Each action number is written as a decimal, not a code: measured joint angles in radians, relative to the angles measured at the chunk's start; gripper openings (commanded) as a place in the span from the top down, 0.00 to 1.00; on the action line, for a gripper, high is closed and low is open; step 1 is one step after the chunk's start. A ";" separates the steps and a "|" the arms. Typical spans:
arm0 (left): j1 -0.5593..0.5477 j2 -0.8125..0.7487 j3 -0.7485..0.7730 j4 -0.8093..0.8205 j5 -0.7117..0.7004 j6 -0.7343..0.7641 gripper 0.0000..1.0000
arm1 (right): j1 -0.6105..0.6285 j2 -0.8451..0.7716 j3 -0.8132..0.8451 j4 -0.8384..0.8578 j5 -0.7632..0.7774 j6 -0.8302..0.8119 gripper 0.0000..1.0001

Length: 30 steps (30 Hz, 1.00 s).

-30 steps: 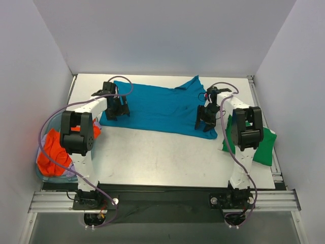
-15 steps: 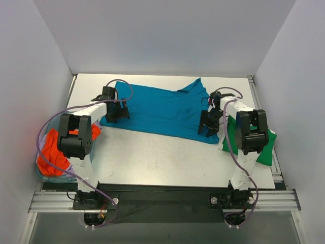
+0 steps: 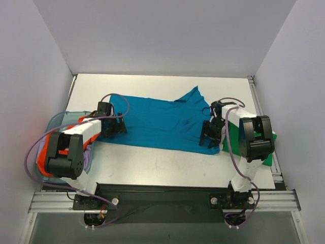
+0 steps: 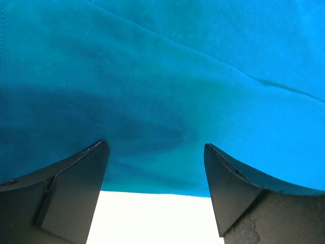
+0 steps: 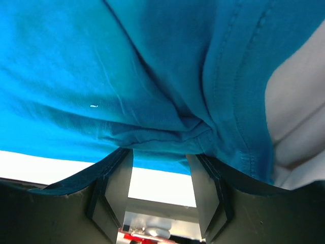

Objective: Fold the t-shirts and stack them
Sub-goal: Fold the flattened tshirt in 1/3 of the way

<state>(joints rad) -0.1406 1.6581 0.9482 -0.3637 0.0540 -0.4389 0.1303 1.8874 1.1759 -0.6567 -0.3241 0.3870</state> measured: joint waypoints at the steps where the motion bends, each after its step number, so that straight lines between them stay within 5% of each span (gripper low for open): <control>1: -0.002 -0.021 -0.023 -0.001 0.000 -0.004 0.13 | 0.002 -0.011 -0.016 -0.002 0.001 0.006 0.51; 19: -0.011 -0.261 -0.217 -0.124 0.004 -0.026 0.13 | 0.061 -0.245 -0.294 -0.031 0.050 0.095 0.50; 25: -0.013 -0.356 -0.193 -0.219 0.016 -0.026 0.13 | 0.082 -0.354 -0.241 -0.074 0.047 0.119 0.47; 30: -0.016 -0.380 -0.087 -0.228 0.030 -0.027 0.12 | 0.087 -0.368 -0.034 -0.113 0.048 0.130 0.46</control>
<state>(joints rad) -0.1562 1.2781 0.8612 -0.5919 0.0837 -0.4656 0.2169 1.5196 1.1423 -0.7692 -0.2764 0.5167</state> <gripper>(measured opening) 0.877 0.535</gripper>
